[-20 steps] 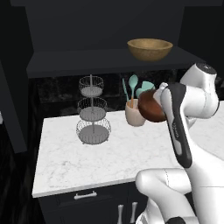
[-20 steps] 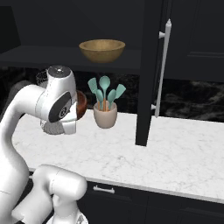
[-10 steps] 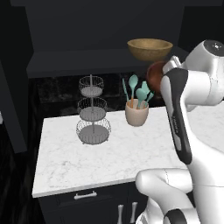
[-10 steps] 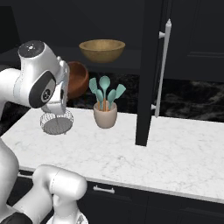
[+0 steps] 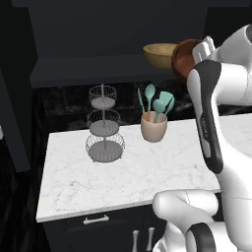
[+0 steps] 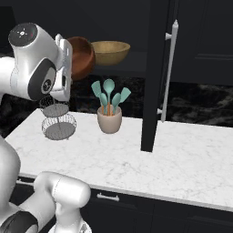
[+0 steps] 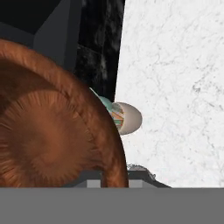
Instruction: Pick up the bowls on the counter and stack them on top of one another in the open cabinet. Place the smaller bowl on top of the larger bowl.
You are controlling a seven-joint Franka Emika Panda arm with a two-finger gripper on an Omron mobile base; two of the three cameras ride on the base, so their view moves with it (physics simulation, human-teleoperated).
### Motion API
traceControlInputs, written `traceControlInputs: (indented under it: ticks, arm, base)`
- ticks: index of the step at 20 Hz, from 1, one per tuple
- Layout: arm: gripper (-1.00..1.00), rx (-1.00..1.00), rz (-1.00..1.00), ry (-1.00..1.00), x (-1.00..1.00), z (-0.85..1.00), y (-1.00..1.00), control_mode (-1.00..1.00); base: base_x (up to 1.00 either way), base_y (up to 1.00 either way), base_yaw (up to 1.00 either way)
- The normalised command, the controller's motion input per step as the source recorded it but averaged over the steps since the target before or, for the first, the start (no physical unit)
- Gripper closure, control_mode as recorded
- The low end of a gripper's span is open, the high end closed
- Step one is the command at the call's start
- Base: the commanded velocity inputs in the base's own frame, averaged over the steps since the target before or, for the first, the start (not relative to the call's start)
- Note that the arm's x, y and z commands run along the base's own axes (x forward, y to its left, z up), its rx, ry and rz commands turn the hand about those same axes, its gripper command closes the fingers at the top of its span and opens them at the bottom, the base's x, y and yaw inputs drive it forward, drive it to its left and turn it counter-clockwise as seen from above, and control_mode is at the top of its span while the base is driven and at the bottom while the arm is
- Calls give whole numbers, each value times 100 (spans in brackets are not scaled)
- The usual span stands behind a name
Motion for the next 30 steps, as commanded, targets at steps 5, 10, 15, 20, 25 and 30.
traceControlInputs:
  ticks: [5,10,15,20,25,30]
  arm:
    - [100,0,0,-8,44,43,-14,-100]
    - [100,0,0,0,68,15,-18,-100]
    - [100,0,0,-3,66,0,-23,-100]
    - [100,0,0,0,73,0,-15,-100]
    - [100,0,1,0,72,0,-5,-100]
    - [100,0,4,0,50,0,-9,-100]
  base:
    - [0,0,0]
    - [0,0,0]
    - [0,0,0]
    - [0,0,0]
    - [0,0,0]
    - [0,0,0]
